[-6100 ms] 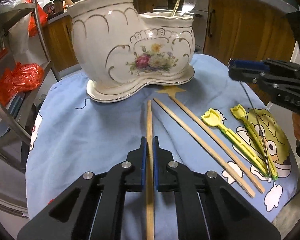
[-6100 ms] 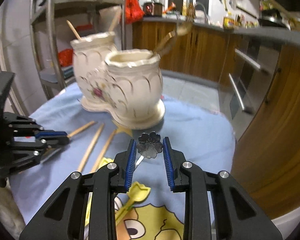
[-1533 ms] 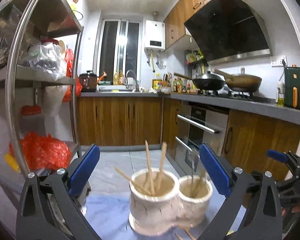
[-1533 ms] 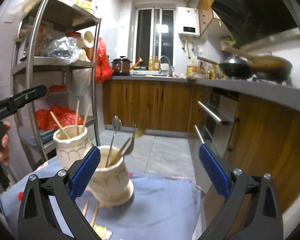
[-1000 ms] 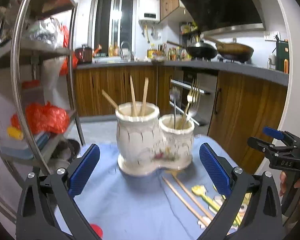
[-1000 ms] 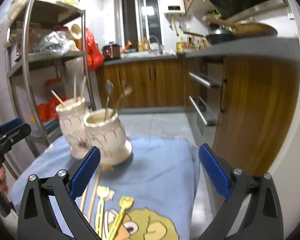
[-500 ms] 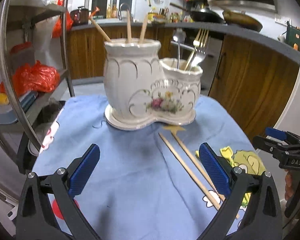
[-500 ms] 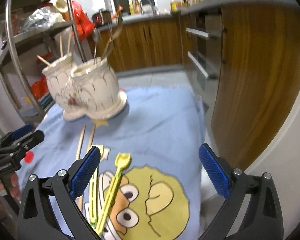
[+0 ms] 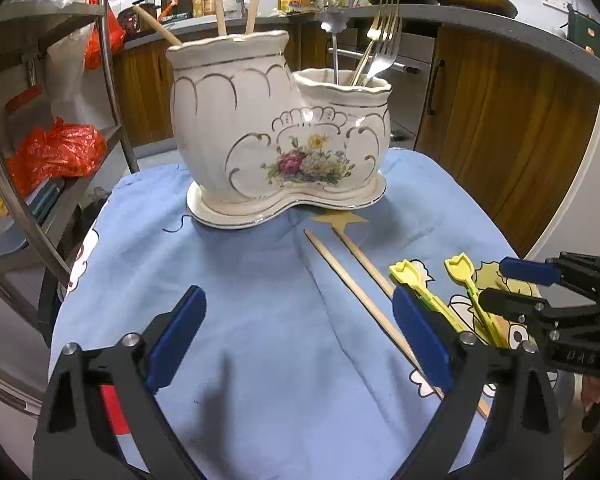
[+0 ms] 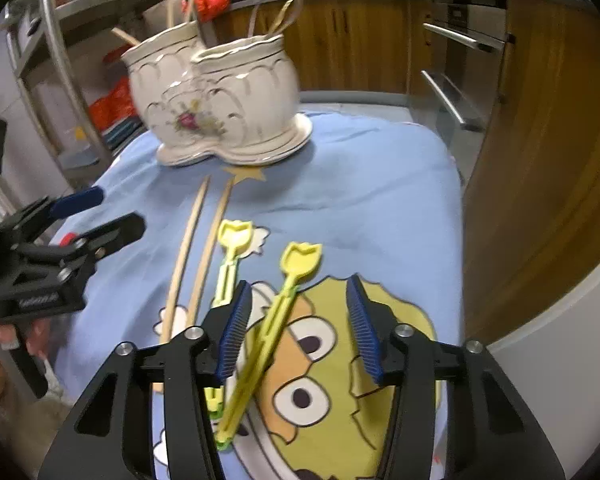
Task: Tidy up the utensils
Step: 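Grasp a yellow plastic spoon with the right tool while the left tool grasps a chopstick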
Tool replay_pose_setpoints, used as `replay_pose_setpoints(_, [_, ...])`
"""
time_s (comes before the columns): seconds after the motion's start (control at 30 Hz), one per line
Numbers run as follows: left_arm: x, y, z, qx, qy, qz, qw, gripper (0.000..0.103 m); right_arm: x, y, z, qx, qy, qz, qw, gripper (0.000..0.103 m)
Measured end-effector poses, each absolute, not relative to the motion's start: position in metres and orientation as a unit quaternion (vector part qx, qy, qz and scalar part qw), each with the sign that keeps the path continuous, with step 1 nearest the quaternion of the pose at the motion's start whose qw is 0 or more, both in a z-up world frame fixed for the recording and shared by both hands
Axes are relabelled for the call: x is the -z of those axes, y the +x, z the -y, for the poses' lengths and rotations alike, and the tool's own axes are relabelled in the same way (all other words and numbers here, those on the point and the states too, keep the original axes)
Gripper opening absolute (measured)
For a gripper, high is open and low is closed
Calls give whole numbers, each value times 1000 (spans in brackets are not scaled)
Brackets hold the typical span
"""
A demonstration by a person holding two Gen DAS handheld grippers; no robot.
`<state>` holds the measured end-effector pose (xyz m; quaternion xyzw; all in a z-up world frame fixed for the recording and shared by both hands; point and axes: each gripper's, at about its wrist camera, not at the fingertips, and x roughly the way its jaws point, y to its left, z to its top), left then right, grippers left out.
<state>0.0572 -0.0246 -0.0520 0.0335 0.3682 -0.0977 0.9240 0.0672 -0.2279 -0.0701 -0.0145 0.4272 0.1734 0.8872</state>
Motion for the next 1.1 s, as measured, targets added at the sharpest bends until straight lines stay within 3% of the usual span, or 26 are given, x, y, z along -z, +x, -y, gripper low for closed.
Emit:
replay_pose_setpoints(0.17, [53,60,26,106,32,-374,921,81,76,64,223,-178,-32,-442,879,26])
replay_pose_setpoints(0.3, [57,61,33,128,25,-388,912,70,79,65,219,-187,-51,-447,873,24])
replay_pose_setpoints(0.43, [61,61,43,151,21,-403,902,58,76,70,230,-170,-58,-439,880,11])
replay_pose_setpoints(0.53, [66,61,54,157,27,-413,897,52,76,74,242,-171,-32,-441,880,11])
replay_pose_setpoints(0.7, [75,64,71,139,51,-431,890,28,77,74,240,-175,-36,-440,880,11])
replay_pose_setpoints(0.83, [79,67,78,122,66,-432,891,26,78,74,238,-184,-35,-443,877,11])
replay_pose_setpoints(0.9, [79,66,81,121,78,-428,892,17,78,74,236,-189,-37,-444,875,11])
replay_pose_setpoints(1.1, [76,69,73,156,96,-441,879,4,77,72,235,-216,-19,-445,869,11])
